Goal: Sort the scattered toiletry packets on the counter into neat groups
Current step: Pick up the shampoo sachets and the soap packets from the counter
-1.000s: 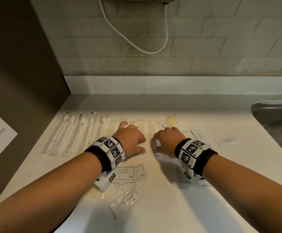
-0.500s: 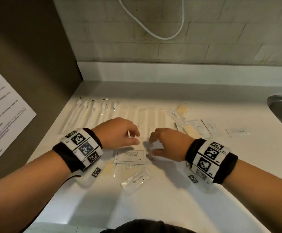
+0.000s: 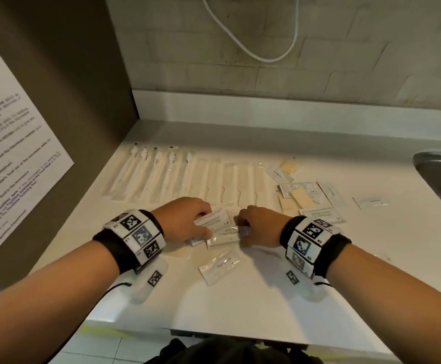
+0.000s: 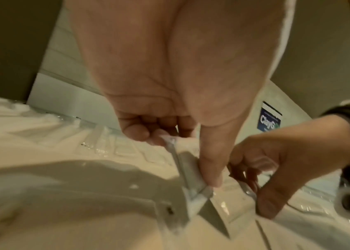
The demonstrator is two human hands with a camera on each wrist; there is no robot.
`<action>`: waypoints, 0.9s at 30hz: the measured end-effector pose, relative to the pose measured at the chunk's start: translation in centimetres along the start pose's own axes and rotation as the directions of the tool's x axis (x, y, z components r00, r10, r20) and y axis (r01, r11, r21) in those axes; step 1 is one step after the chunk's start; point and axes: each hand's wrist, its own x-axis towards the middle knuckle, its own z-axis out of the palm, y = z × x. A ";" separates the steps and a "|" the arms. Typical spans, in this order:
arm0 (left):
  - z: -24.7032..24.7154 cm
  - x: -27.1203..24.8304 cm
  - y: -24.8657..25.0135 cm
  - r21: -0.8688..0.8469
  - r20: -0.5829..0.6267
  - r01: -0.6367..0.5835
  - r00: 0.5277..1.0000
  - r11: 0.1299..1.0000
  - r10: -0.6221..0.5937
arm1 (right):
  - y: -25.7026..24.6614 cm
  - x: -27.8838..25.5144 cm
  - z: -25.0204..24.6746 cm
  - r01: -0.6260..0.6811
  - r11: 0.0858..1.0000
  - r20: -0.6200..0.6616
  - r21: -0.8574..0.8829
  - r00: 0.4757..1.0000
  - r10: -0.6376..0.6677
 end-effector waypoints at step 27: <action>-3.0 5.2 8.0 -0.499 -0.163 -0.240 0.970 0.832 0.182 | 6.7 -4.4 -5.2 -0.090 0.770 -0.350 0.631 0.853 0.386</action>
